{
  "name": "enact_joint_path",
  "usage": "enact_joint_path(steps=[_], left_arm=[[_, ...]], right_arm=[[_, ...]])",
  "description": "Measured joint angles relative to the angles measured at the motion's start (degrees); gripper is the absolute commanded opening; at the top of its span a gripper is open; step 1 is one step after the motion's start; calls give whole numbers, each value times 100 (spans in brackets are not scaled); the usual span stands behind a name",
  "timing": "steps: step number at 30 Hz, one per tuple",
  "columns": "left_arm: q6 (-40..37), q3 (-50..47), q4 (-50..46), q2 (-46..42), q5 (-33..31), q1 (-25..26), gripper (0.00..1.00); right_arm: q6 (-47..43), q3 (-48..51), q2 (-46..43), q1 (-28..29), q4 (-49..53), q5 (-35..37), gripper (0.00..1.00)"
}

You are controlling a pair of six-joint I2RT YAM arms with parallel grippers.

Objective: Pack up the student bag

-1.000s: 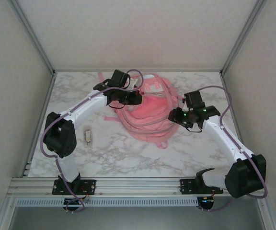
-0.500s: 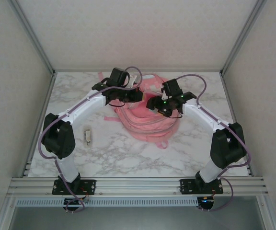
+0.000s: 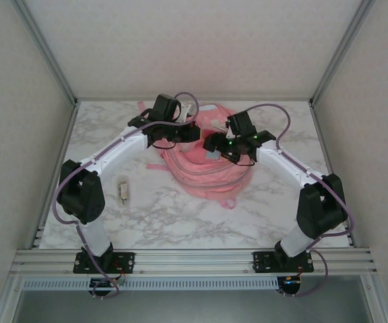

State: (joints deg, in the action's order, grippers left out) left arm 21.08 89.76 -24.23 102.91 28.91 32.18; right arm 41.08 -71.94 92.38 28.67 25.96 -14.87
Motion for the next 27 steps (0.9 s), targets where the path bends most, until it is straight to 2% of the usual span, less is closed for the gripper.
enact_joint_path(steps=[5, 9, 11, 14, 15, 16, 17, 19, 21, 23, 24, 27], left_arm=[[0, -66, 7, -50, -24, 2, 0], [0, -76, 11, -57, -96, 0, 0], [0, -98, 11, -70, -133, 2, 0], [-2, -151, 7, -96, -229, 13, 1], [-4, -170, 4, -116, -275, 24, 4], [-7, -192, 0, -125, -317, 31, 8], [-7, -223, 4, -136, -361, 37, 13], [0, -295, 0, -170, -463, 39, 31], [-9, -391, -20, -254, -608, 39, 65], [2, -546, -50, -428, -774, 35, 95], [13, -625, -70, -522, -872, 33, 100], [66, -964, -203, -944, -1231, 4, 100]], right_arm=[[160, 63, 372, 37, -767, -192, 56], [170, 63, 446, 52, -990, -275, 59], [96, 66, 404, 63, -951, -229, 67], [-114, 219, 70, 101, -754, 7, 93], [-208, 337, -140, 101, -695, 42, 98], [-302, 428, -337, 107, -640, 96, 99], [-389, 511, -612, 129, -514, 173, 99], [-546, 570, -1058, 140, -273, 321, 99], [-699, 570, -1438, 138, -83, 516, 99], [-828, 570, -1648, 138, 33, 660, 99], [-883, 584, -1709, 138, 48, 710, 99], [-1029, 741, -1860, 138, 22, 831, 99]])
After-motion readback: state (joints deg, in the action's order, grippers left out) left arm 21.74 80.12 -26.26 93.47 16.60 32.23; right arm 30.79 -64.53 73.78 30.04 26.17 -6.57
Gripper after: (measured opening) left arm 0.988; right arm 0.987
